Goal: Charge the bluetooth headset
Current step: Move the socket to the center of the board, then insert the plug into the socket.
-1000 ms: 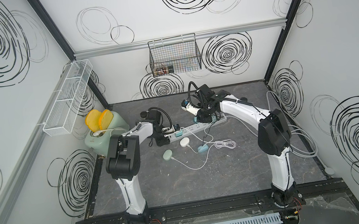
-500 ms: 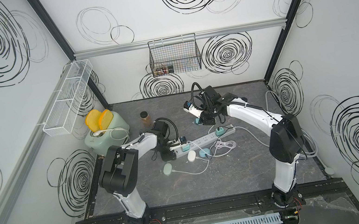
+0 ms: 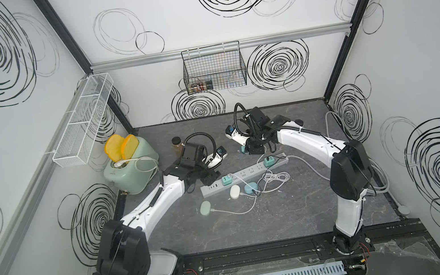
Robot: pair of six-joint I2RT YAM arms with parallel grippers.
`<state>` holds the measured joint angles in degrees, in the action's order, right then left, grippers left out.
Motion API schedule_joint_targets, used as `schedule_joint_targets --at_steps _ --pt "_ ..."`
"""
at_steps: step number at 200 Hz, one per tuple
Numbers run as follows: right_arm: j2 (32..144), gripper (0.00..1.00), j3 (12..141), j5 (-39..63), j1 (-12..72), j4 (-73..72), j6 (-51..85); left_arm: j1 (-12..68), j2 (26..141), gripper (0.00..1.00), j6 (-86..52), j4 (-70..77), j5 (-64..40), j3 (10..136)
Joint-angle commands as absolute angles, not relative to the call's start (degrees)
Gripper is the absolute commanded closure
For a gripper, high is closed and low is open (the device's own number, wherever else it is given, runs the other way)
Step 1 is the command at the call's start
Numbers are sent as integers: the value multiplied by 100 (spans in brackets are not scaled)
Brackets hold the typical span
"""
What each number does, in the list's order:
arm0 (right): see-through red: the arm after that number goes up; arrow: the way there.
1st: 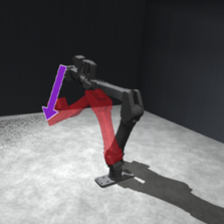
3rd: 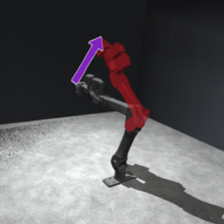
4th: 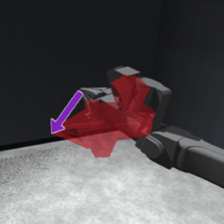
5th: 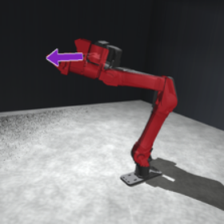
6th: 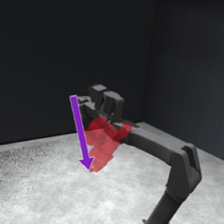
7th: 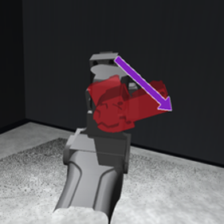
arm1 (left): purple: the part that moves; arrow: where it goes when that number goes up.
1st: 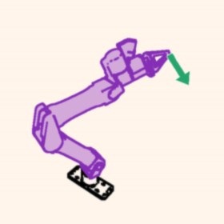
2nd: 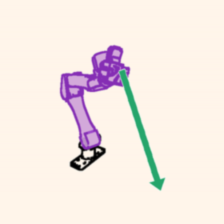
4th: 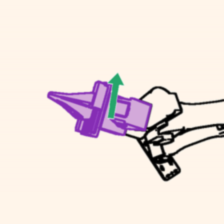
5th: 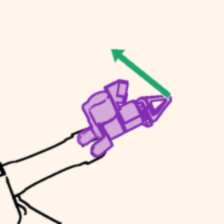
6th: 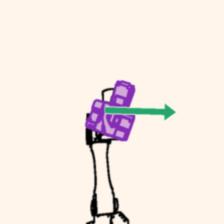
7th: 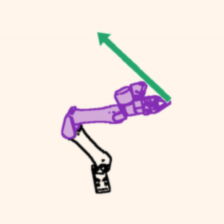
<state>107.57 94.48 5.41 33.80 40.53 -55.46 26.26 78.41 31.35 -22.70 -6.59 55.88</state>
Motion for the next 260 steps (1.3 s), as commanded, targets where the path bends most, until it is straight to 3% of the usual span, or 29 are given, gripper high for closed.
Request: schedule_joint_targets --at_steps 1,60,94,145,260 --pt "10635 92 9488 410 3468 4283 -5513 3023 7358 33 2529 -2671 219 5196" --pt "10844 92 9588 7 3867 4623 -5362 3240 5075 26 1667 -1534 -1241 4043" --pt "11267 93 10014 -872 4157 5201 -5100 3285 5217 26 751 -1659 -1157 4122" --pt "11750 93 10621 -1906 4554 6144 -4899 3669 4731 25 728 -1355 -1089 3647" --pt "11685 92 10285 -2790 4930 6440 -4738 4017 4549 21 844 -1371 -766 3595"
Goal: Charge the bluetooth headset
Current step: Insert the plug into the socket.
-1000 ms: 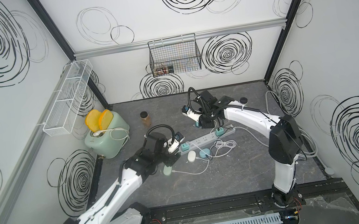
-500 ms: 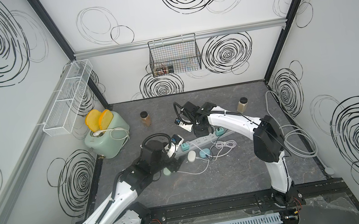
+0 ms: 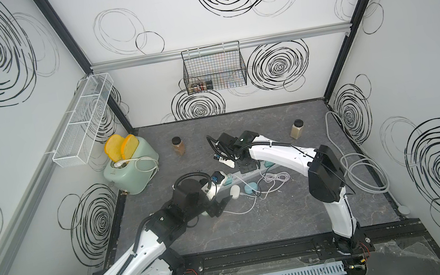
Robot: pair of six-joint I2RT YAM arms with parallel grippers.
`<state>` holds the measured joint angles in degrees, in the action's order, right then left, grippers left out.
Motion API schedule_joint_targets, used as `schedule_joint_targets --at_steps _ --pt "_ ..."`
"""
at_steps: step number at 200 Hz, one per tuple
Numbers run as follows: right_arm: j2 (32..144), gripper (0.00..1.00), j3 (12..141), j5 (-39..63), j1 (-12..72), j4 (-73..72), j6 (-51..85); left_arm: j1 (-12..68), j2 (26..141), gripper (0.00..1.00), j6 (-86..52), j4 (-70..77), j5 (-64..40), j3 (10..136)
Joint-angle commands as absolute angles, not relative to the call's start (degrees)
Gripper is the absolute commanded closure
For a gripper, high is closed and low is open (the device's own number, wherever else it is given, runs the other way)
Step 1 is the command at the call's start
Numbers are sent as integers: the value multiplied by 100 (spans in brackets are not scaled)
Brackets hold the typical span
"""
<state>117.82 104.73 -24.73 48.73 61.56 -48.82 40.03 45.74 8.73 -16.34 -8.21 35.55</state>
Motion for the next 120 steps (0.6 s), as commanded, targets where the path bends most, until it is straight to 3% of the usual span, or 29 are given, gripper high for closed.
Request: schedule_joint_targets --at_steps 1,52,120 --pt "11683 92 10275 -2792 4931 6437 -4738 4017 4551 21 848 -1367 -770 3595" --pt "11531 92 9811 -2957 4992 6281 -4691 4016 4539 21 870 -1371 -775 3589" --pt "11889 92 10130 -3195 5054 6317 -4843 3990 4587 21 908 -1345 -777 3601"
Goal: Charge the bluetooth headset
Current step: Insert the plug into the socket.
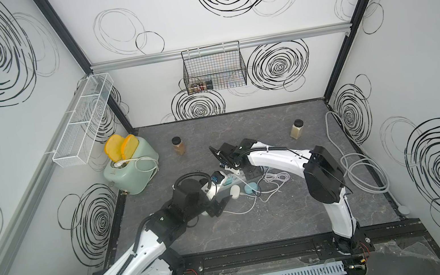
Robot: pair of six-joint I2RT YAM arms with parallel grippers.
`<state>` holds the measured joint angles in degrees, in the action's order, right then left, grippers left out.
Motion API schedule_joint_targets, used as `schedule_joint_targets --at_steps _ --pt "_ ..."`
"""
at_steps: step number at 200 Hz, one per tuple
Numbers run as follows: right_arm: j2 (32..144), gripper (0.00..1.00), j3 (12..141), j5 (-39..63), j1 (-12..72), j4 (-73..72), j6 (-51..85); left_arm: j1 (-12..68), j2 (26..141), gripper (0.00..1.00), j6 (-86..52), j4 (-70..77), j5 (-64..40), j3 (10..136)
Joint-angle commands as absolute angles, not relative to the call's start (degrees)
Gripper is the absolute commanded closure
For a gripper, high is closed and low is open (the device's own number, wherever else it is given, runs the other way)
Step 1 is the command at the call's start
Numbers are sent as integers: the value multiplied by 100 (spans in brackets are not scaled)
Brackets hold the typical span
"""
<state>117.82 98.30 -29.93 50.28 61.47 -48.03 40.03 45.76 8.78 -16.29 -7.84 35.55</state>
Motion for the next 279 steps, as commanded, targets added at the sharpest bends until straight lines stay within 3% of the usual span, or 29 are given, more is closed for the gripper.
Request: schedule_joint_targets --at_steps 1,279 --pt "11895 92 10145 -3193 5054 6323 -4843 3990 4587 21 902 -1349 -775 3602" --pt "12311 92 9766 -3141 5251 6304 -4772 3955 4693 22 949 -1327 -826 3639"
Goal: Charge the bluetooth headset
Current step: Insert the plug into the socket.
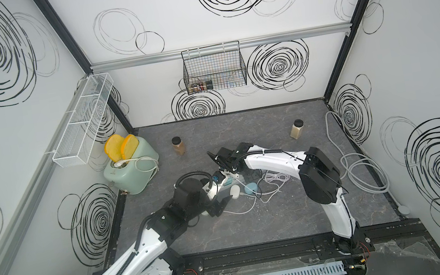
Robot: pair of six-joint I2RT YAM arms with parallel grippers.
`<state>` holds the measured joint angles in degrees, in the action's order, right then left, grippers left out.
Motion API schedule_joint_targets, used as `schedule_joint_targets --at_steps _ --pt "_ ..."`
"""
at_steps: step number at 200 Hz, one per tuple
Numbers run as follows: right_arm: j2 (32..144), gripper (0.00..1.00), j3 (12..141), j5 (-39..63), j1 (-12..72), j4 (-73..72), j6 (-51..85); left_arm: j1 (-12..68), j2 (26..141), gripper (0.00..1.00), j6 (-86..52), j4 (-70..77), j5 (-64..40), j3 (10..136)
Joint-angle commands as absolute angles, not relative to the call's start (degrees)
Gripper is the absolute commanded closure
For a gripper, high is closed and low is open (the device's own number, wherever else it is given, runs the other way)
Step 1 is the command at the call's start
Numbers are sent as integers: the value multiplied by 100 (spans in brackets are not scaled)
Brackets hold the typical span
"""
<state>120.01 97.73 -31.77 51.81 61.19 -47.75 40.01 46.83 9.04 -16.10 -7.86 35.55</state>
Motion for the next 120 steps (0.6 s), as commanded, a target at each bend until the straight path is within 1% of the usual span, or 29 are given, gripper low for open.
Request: schedule_joint_targets --at_steps 1,71,120 --pt "12326 92 9774 -3144 5254 6312 -4772 3955 4693 22 949 -1327 -826 3639" --pt "12909 92 10325 -3192 5256 6565 -5030 3914 4685 22 950 -1317 -831 3648" --pt "12989 91 10473 -2625 5142 6396 -5254 3885 4688 22 949 -1304 -833 3630"
